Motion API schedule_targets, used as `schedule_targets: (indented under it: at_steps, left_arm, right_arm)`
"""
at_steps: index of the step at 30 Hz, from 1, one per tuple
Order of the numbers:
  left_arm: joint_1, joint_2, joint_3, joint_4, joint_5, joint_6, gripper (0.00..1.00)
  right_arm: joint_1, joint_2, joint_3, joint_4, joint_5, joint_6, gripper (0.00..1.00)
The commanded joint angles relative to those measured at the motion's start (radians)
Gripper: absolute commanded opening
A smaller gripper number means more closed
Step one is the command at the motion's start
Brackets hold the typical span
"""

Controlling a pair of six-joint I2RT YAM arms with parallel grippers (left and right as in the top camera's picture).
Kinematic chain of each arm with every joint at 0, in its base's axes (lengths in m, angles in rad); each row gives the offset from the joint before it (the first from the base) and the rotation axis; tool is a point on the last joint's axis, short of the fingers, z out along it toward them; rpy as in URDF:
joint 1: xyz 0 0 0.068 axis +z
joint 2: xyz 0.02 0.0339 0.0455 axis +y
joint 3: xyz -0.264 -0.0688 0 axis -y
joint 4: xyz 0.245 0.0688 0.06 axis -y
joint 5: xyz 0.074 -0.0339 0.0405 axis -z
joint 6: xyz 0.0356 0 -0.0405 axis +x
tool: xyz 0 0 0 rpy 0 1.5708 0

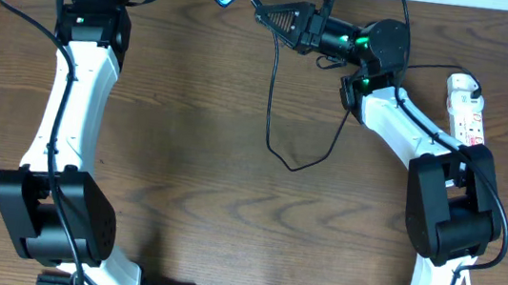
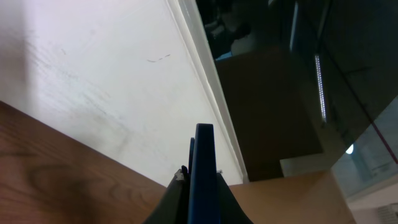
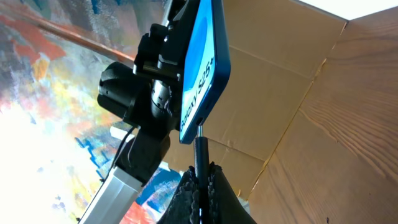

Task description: Plug charger to phone and switch on socket

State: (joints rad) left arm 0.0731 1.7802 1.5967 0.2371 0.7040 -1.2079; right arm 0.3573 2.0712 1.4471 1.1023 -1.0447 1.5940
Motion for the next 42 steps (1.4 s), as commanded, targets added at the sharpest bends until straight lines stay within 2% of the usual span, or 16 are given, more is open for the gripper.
schedule_targets:
  at_steps: [1, 19, 42]
  left_arm:
    - [0.002, -0.002, 0.011, 0.011, 0.014, 0.0, 0.07]
    - [0.0, -0.002, 0.011, 0.004, 0.071, 0.013, 0.08]
    - [-0.02, -0.002, 0.011, 0.005, 0.065, 0.036, 0.07]
  right_arm:
    - [-0.002, 0.0, 0.01, 0.004, -0.005, 0.011, 0.01]
    - [-0.002, 0.0, 0.01, 0.004, -0.005, 0.01, 0.01]
    - [0.002, 0.0, 0.01, 0.004, -0.009, 0.011, 0.01]
